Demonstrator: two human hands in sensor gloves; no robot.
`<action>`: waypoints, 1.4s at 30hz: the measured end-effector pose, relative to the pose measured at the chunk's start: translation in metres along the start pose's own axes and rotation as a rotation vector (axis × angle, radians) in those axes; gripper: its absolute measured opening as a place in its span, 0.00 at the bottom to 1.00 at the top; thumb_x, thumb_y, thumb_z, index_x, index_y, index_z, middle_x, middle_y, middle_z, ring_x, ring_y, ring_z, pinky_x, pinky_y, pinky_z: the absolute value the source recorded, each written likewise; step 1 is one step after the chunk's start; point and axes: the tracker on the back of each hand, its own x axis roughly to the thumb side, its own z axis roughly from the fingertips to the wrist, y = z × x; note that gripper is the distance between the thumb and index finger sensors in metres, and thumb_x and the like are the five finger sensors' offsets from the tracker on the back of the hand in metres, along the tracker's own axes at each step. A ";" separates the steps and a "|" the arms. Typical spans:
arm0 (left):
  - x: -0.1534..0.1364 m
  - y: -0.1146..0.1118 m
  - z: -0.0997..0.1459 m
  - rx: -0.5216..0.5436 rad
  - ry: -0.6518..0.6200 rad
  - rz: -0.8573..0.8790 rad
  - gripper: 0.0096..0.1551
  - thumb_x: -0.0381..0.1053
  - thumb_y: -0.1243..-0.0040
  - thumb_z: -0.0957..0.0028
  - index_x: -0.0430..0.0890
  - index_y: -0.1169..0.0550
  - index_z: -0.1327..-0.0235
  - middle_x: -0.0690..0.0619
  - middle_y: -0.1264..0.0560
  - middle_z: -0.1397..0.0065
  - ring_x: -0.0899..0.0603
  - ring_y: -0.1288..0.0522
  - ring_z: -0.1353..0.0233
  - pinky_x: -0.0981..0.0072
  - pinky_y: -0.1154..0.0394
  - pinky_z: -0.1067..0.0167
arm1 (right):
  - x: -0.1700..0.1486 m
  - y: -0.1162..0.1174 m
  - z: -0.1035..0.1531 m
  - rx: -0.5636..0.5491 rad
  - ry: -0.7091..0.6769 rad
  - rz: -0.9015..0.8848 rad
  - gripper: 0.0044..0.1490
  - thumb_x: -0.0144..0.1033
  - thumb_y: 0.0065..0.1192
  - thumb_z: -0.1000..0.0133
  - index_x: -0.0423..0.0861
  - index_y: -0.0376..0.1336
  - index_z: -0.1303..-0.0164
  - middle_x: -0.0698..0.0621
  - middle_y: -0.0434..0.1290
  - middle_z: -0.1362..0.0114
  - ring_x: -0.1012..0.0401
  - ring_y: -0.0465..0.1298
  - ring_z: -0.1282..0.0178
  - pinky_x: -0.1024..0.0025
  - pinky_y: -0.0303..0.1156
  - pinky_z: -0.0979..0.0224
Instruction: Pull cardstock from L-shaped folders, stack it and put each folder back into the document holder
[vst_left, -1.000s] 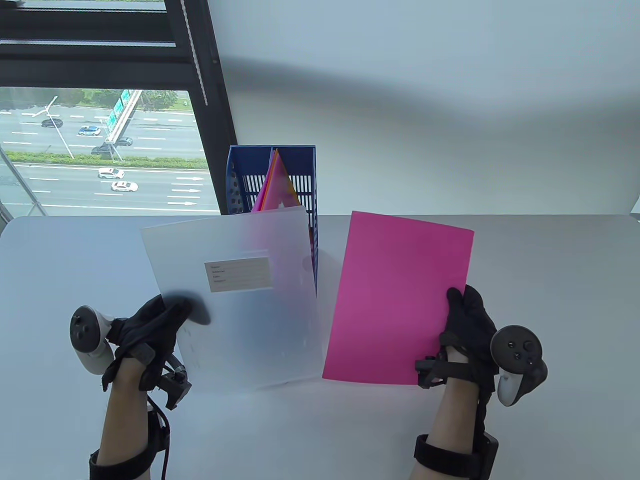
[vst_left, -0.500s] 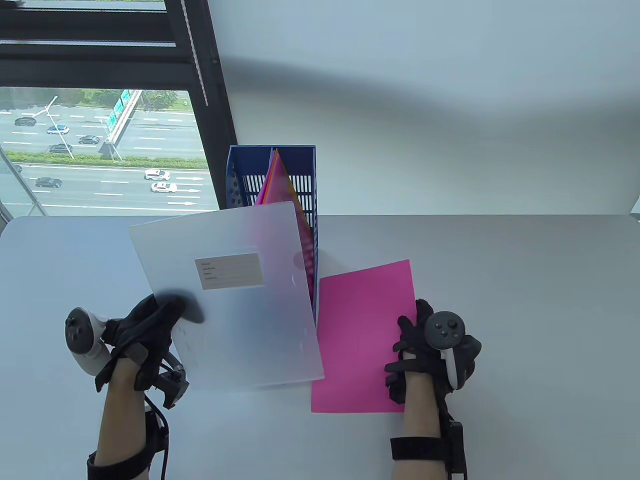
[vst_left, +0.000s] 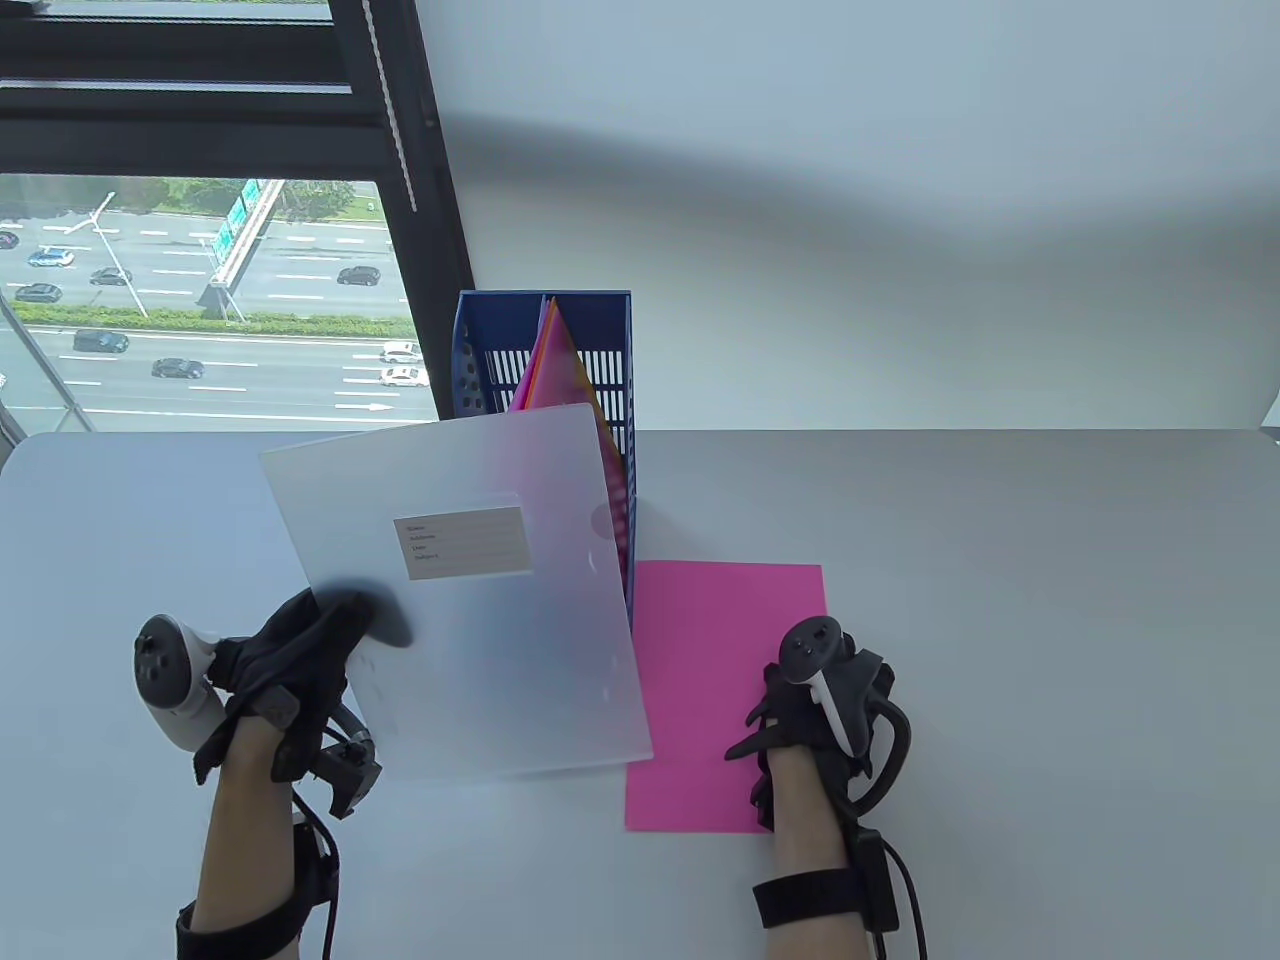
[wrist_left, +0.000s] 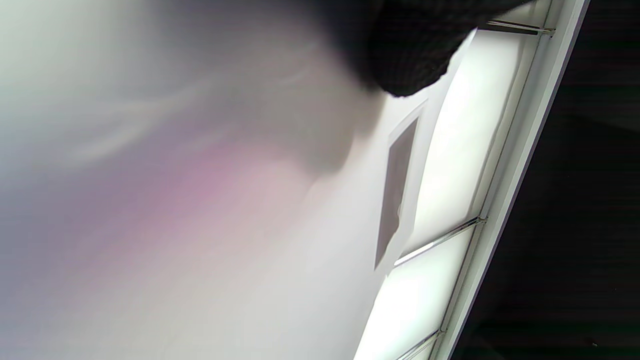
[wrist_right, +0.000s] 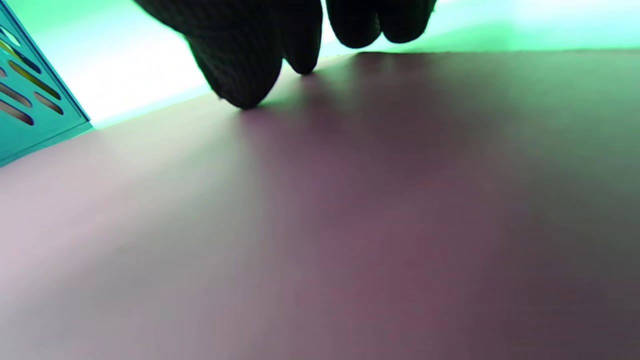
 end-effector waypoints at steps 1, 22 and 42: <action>0.000 0.000 0.000 -0.001 0.000 -0.001 0.21 0.59 0.41 0.35 0.47 0.16 0.41 0.53 0.15 0.45 0.42 0.16 0.42 0.39 0.34 0.27 | -0.001 -0.001 0.000 0.000 -0.010 -0.016 0.42 0.53 0.69 0.37 0.54 0.55 0.16 0.48 0.49 0.13 0.48 0.52 0.20 0.46 0.33 0.17; -0.002 -0.005 -0.001 -0.019 -0.011 -0.027 0.21 0.59 0.41 0.35 0.47 0.16 0.41 0.53 0.15 0.45 0.41 0.16 0.42 0.39 0.34 0.27 | 0.070 -0.130 0.105 -0.036 -0.886 -0.790 0.36 0.61 0.61 0.36 0.52 0.65 0.22 0.48 0.72 0.25 0.52 0.73 0.35 0.44 0.51 0.16; 0.032 -0.027 -0.007 -0.347 0.021 -0.435 0.25 0.61 0.35 0.38 0.47 0.16 0.38 0.57 0.15 0.59 0.43 0.15 0.52 0.37 0.35 0.27 | 0.074 -0.144 0.122 -0.312 -0.899 -0.762 0.22 0.48 0.67 0.37 0.55 0.72 0.34 0.54 0.80 0.42 0.59 0.77 0.50 0.48 0.58 0.18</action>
